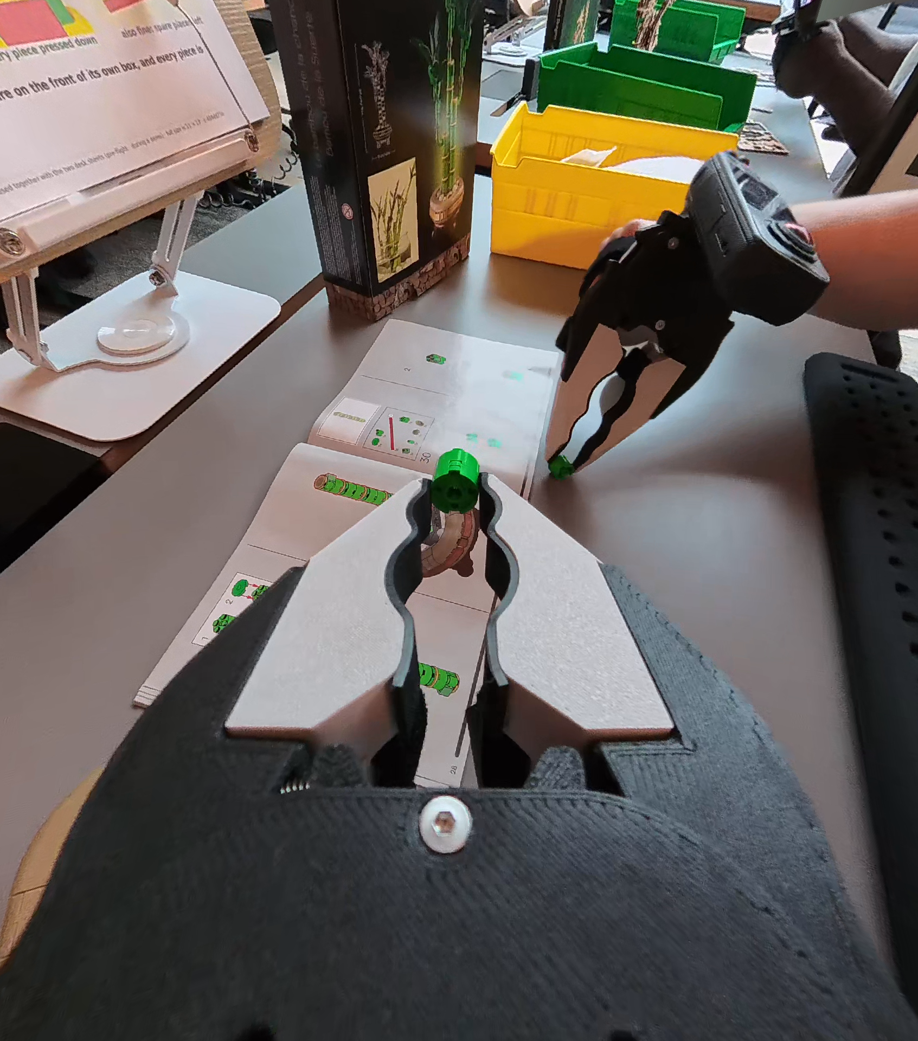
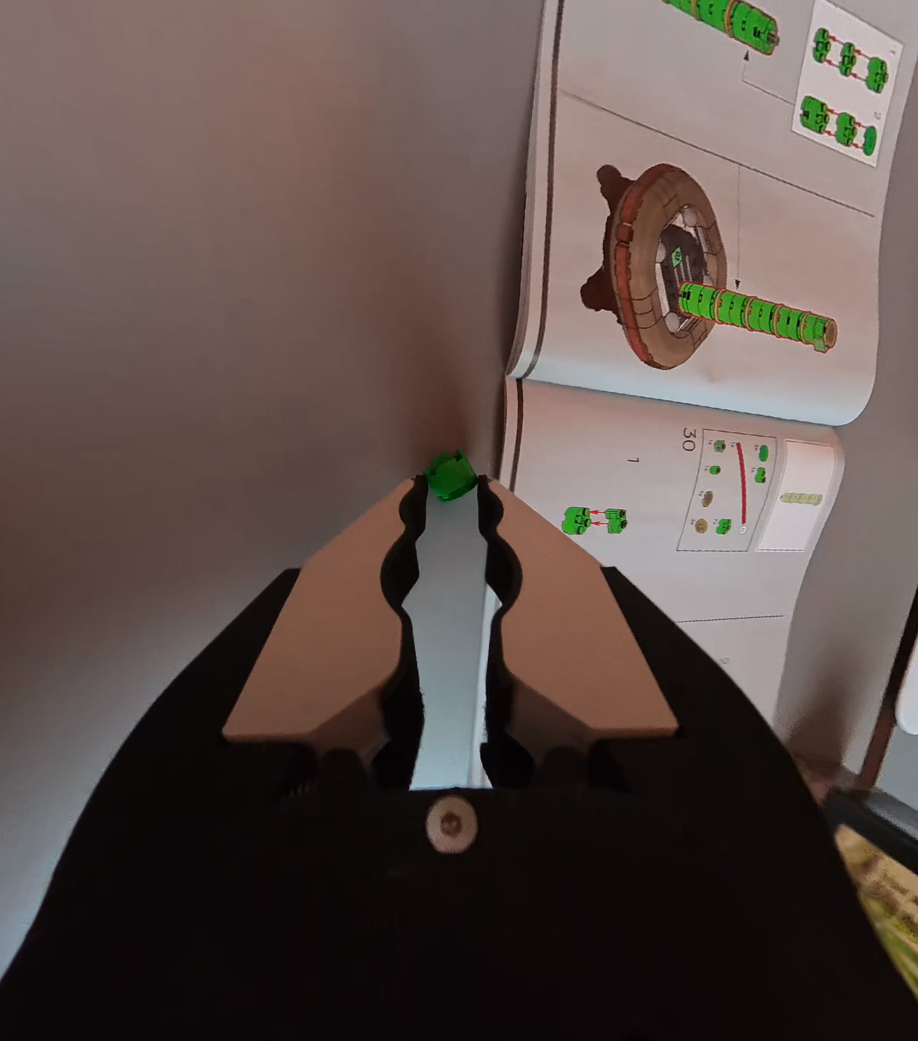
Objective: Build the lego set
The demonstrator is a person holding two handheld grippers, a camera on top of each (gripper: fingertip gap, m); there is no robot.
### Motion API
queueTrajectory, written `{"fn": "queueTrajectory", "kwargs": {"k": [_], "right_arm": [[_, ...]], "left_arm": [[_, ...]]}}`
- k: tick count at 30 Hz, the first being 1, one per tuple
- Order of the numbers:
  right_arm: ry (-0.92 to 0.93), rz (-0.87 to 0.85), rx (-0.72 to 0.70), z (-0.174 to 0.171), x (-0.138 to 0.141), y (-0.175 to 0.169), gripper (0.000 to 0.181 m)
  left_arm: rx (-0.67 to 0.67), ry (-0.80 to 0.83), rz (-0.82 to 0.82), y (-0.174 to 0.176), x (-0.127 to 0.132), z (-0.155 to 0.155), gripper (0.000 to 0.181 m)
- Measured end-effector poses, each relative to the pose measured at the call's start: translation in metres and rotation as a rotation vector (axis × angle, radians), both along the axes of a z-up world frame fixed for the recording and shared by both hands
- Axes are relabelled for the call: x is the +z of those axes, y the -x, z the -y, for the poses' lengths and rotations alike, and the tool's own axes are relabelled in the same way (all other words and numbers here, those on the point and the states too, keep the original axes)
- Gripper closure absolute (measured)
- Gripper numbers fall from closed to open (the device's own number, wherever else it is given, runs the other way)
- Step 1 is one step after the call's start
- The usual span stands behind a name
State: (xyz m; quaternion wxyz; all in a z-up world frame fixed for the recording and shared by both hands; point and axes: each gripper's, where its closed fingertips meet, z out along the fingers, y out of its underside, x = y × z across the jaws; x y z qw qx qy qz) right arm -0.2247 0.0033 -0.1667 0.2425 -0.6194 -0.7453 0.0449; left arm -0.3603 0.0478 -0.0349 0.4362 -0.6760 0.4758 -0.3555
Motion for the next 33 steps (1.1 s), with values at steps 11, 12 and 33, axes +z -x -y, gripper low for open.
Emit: {"fn": "queueTrajectory", "kwargs": {"k": [11,12,33], "right_arm": [[0.206,-0.173,-0.372,0.021,0.004,0.051,0.164],[0.210,-0.170,-0.381,0.021,0.002,0.052,0.164],[0.224,-0.411,-0.368,0.018,0.002,0.043,0.143]], "left_arm": [[0.025,0.010,0.006,0.007,0.002,-0.003,0.166],[0.025,0.010,0.005,0.007,0.001,-0.003,0.166],[0.030,0.022,-0.020,0.010,-0.005,-0.004,0.166]]}}
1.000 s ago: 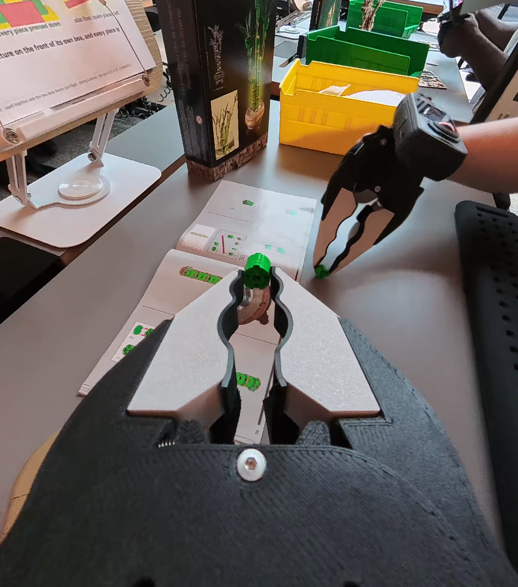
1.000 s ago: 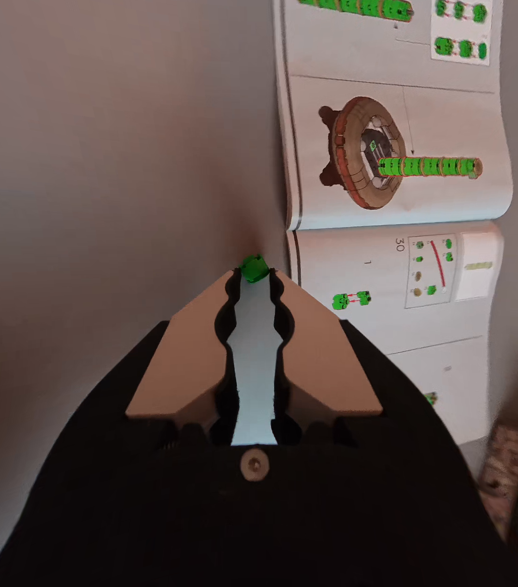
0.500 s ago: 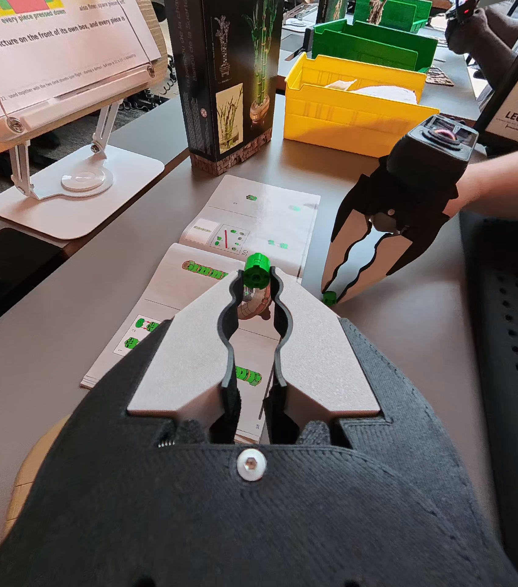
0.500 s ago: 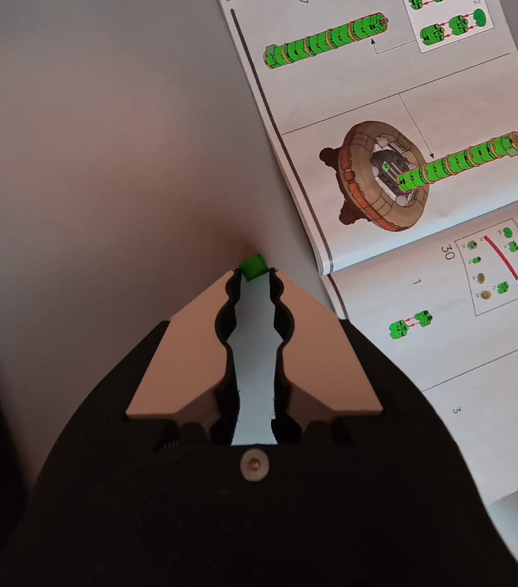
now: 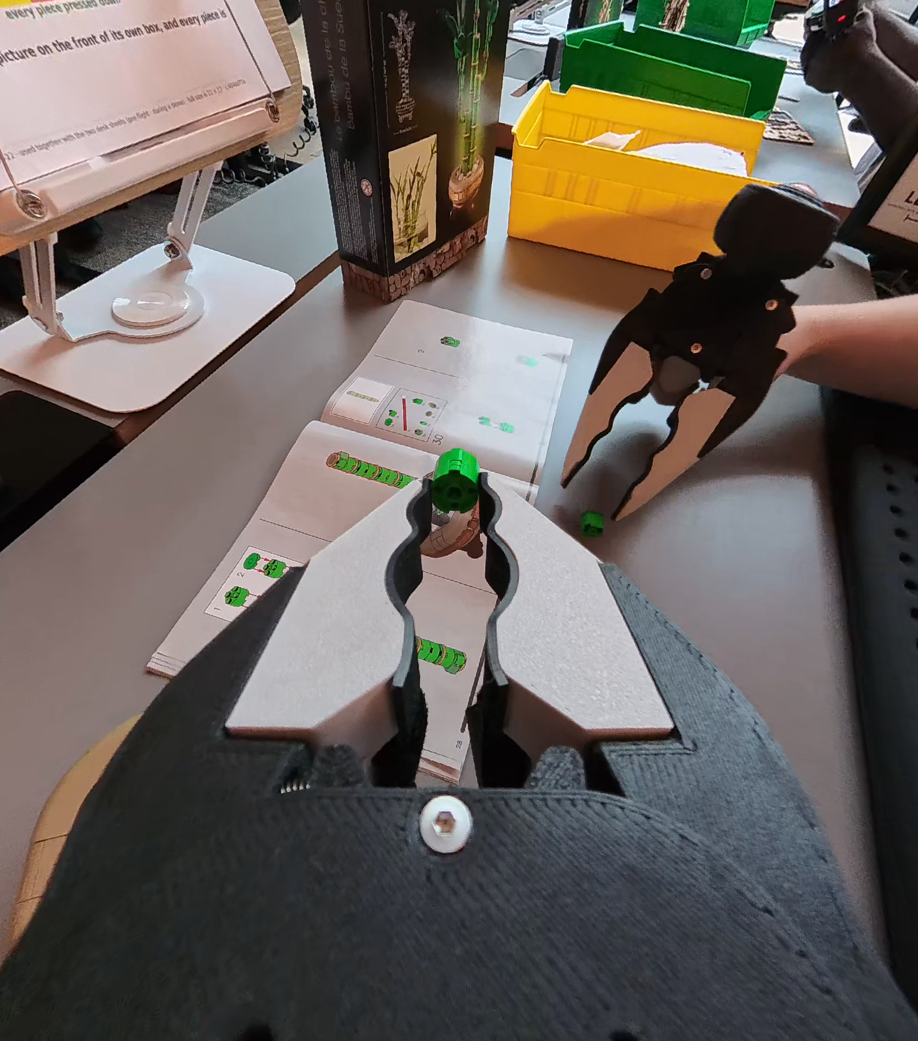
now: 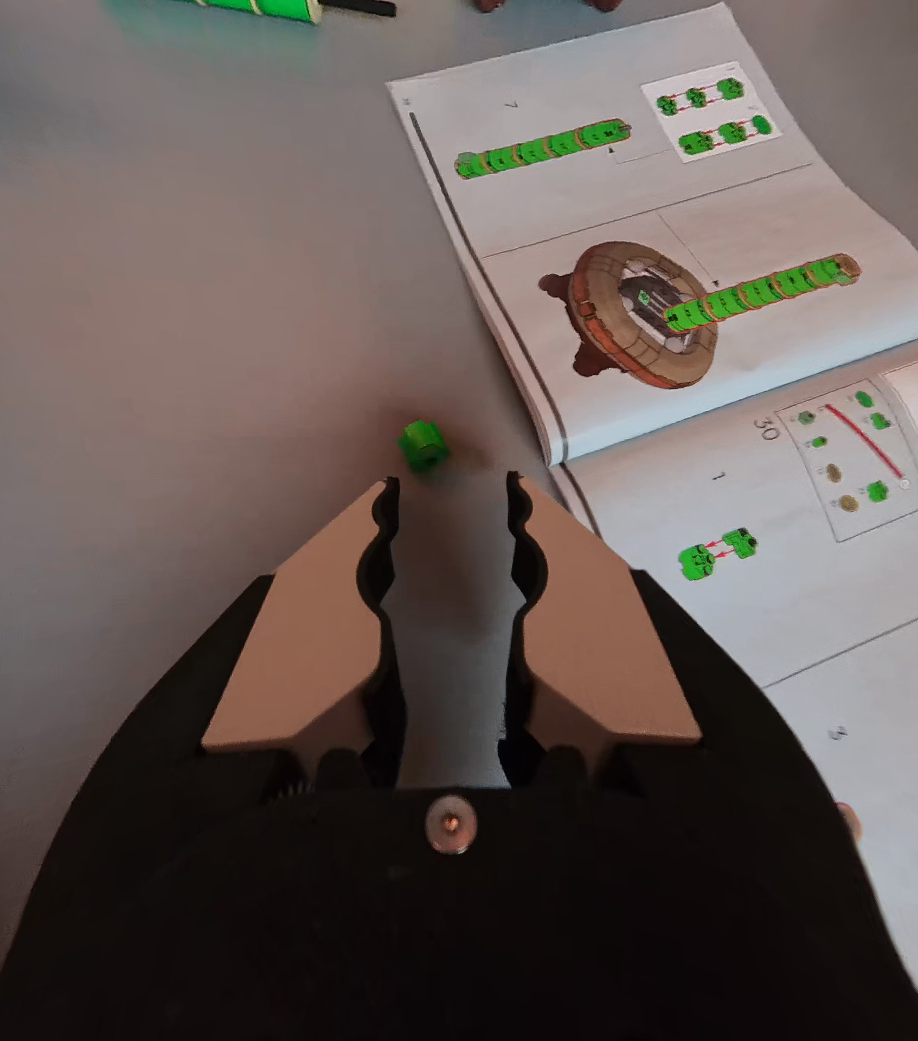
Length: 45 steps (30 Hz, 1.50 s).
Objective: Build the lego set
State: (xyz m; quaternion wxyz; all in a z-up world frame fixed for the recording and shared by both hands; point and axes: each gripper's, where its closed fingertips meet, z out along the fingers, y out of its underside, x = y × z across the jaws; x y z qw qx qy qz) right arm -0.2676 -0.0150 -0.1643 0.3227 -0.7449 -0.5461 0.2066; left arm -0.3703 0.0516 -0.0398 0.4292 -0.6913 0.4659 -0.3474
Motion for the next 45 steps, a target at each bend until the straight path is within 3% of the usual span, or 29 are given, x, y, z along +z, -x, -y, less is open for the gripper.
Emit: {"fn": "queueTrajectory", "kwargs": {"k": [9,13,16,19,24,34,35,37,45], "right_arm": [[0.063,-0.062,-0.162,0.024,0.002,-0.005,0.141],[-0.109,0.002,-0.071,0.021,0.005,0.004,0.142],[-0.180,-0.043,0.039,0.008,0.014,0.009,0.142],[-0.172,-0.134,0.201,0.009,0.018,0.013,0.142],[-0.083,-0.163,0.274,0.010,0.007,0.016,0.146],[-0.057,-0.089,0.272,0.007,-0.005,0.014,0.155],[-0.050,-0.089,0.277,0.009,-0.005,0.014,0.166],[-0.018,-0.094,0.282,0.012,-0.006,0.014,0.166],[-0.108,-0.173,0.113,-0.016,0.014,-0.006,0.167]], "left_arm": [[0.004,0.011,0.006,0.002,0.000,-0.001,0.166],[-0.005,0.015,-0.005,-0.001,-0.004,0.000,0.166],[-0.020,0.018,-0.017,-0.003,-0.007,0.003,0.166],[-0.025,0.021,-0.025,-0.005,-0.009,0.004,0.166],[-0.025,0.026,-0.035,-0.005,-0.012,0.003,0.166],[-0.018,0.038,-0.032,-0.001,-0.012,0.002,0.166],[-0.017,0.037,-0.033,-0.001,-0.012,0.002,0.166],[-0.017,0.035,-0.037,0.000,-0.012,0.002,0.166],[-0.003,0.029,-0.016,0.011,-0.006,0.000,0.166]]}}
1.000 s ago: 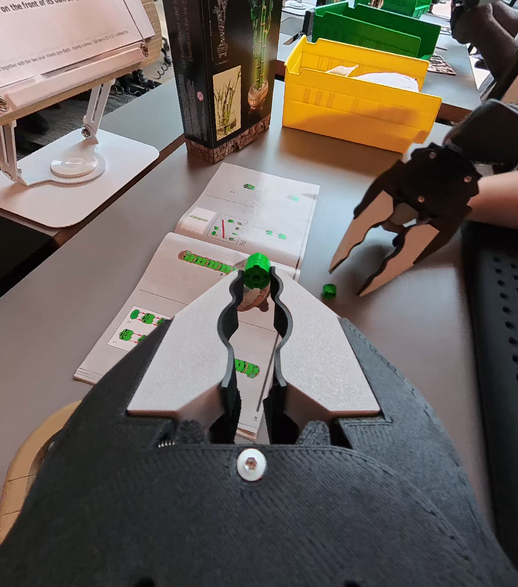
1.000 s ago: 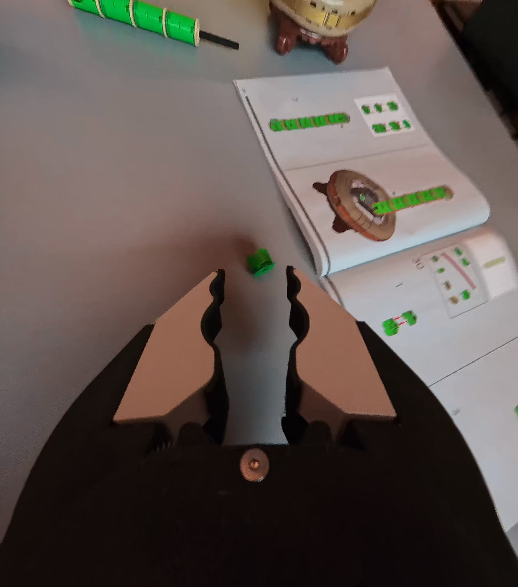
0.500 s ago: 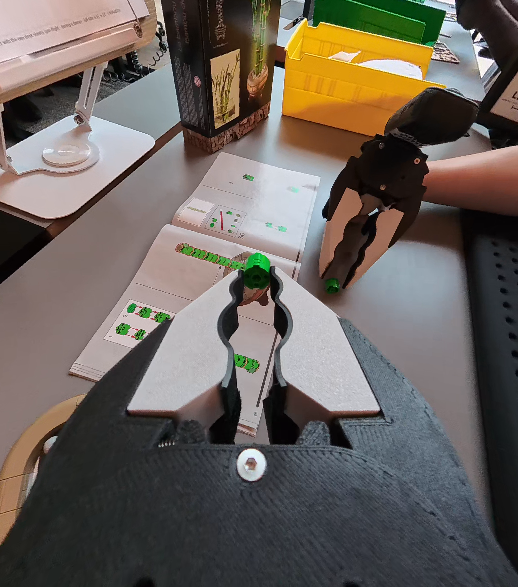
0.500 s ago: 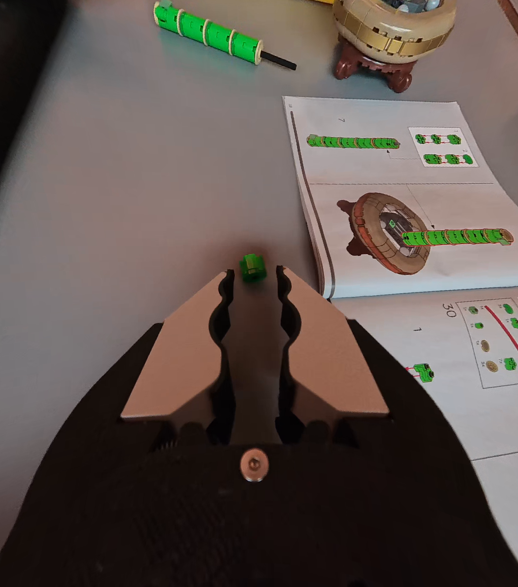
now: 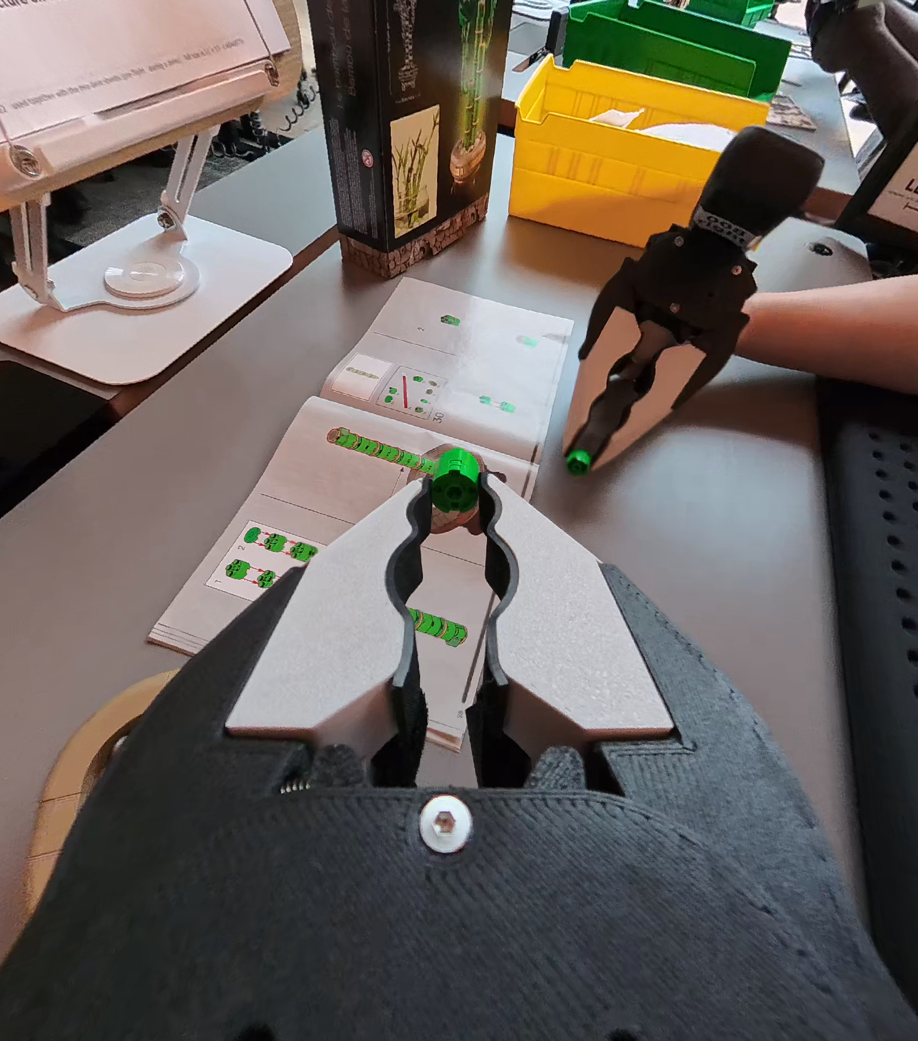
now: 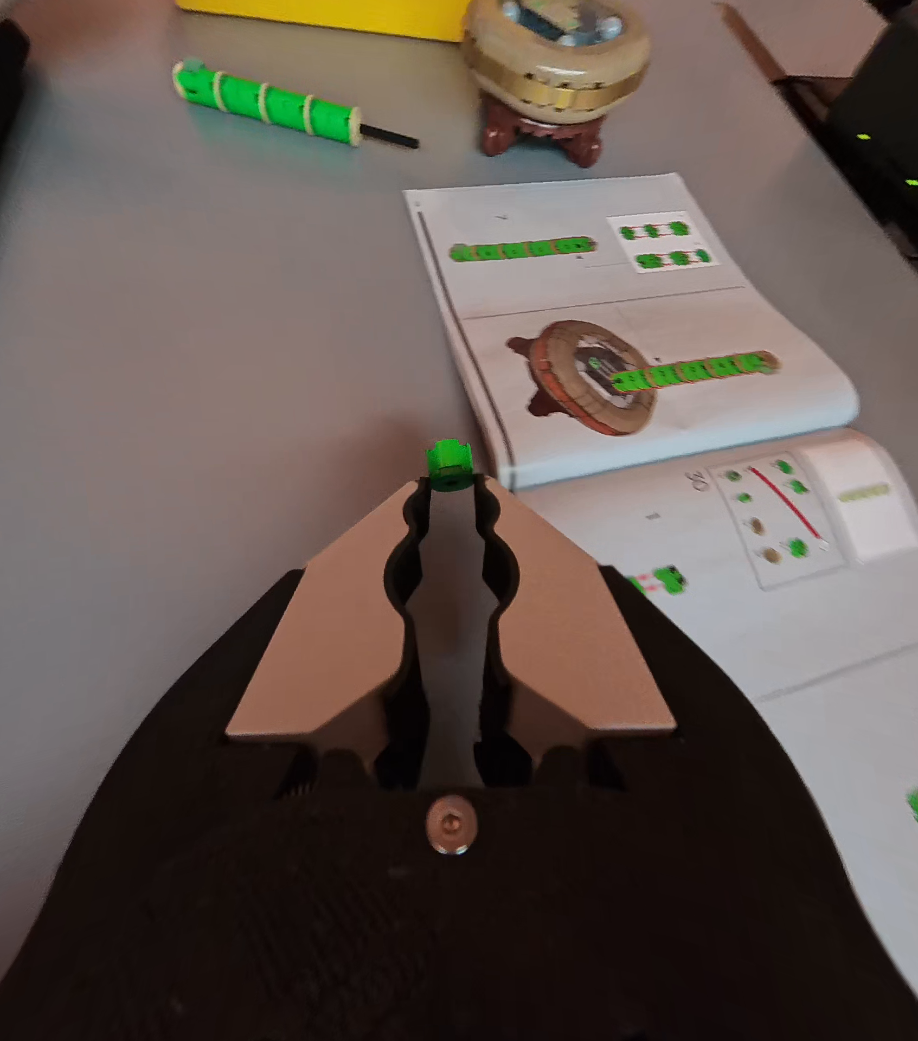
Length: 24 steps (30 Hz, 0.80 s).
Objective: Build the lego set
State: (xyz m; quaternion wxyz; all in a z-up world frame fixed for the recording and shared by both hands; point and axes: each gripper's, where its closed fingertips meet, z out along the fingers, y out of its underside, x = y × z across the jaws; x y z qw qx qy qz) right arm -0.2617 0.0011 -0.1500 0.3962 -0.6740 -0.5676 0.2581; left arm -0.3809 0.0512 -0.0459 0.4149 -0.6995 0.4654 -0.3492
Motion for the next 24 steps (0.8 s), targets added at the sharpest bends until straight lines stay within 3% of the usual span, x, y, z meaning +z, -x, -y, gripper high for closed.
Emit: {"fn": "queueTrajectory", "kwargs": {"k": [6,12,14,18,24], "right_arm": [[-0.072,-0.068,-0.175,-0.036,0.040,-0.049,0.167],[-0.343,-0.091,-0.213,-0.025,0.157,-0.044,0.167],[-0.394,-0.010,-0.181,-0.021,0.177,-0.035,0.167],[-0.402,0.098,-0.110,-0.018,0.185,-0.009,0.167],[-0.427,0.151,-0.035,-0.023,0.160,0.028,0.167]], "left_arm": [[0.016,-0.003,0.044,0.015,0.008,-0.002,0.166],[-0.020,0.014,0.119,0.010,0.018,0.003,0.166],[-0.044,0.034,0.150,0.005,0.020,0.005,0.166],[-0.071,0.067,0.178,0.001,0.022,0.009,0.167],[-0.093,0.076,0.194,0.001,0.025,0.013,0.167]]}}
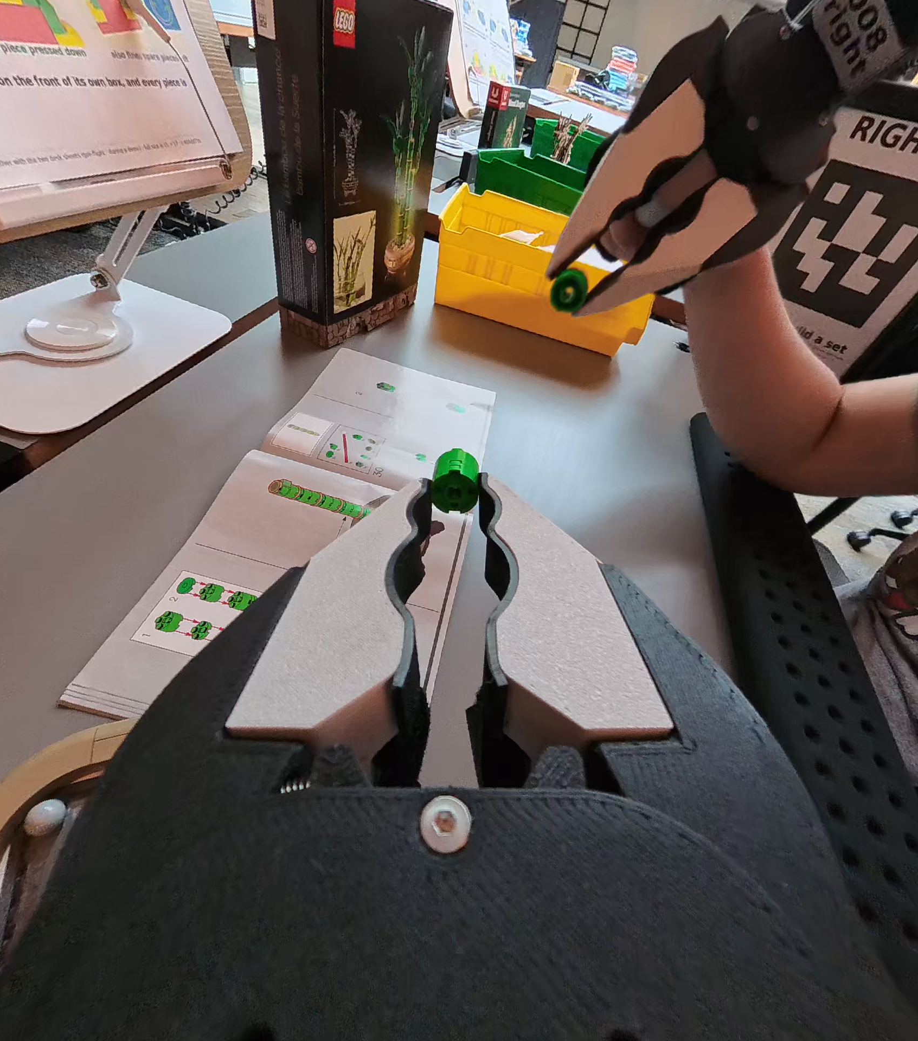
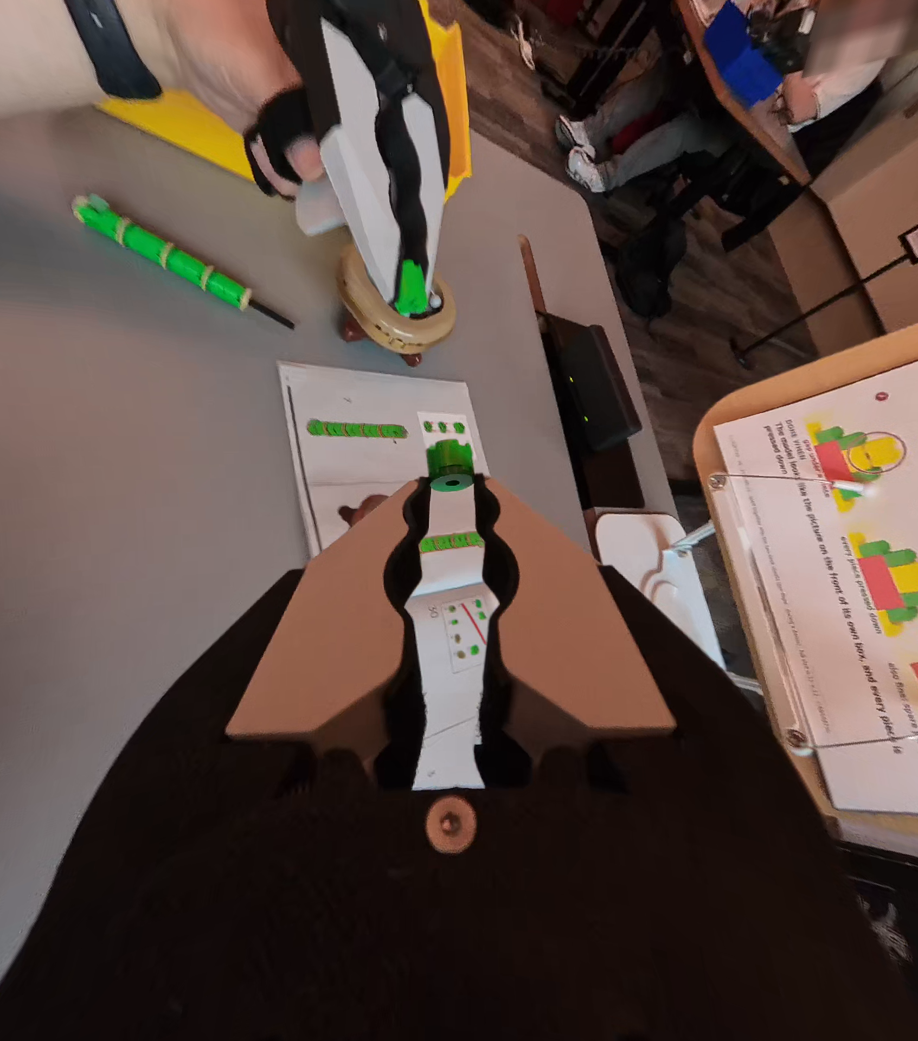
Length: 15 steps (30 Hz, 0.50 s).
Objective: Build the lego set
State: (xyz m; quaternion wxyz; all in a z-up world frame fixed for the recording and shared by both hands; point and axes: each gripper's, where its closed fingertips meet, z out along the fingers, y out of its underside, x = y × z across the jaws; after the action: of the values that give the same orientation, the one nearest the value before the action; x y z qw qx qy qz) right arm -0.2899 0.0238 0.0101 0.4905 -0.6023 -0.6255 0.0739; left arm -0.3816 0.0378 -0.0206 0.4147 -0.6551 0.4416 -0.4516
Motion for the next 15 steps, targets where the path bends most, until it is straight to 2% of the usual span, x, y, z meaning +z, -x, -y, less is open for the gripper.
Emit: {"fn": "queueTrajectory", "kwargs": {"k": [7,15], "right_arm": [[-0.023,0.025,0.009,-0.011,-0.019,0.002,0.167],[-0.015,0.014,0.020,-0.010,-0.022,0.009,0.167]], "left_arm": [[-0.008,0.003,0.005,0.001,0.004,0.002,0.167],[-0.032,0.003,0.029,-0.002,0.012,0.007,0.167]]}}
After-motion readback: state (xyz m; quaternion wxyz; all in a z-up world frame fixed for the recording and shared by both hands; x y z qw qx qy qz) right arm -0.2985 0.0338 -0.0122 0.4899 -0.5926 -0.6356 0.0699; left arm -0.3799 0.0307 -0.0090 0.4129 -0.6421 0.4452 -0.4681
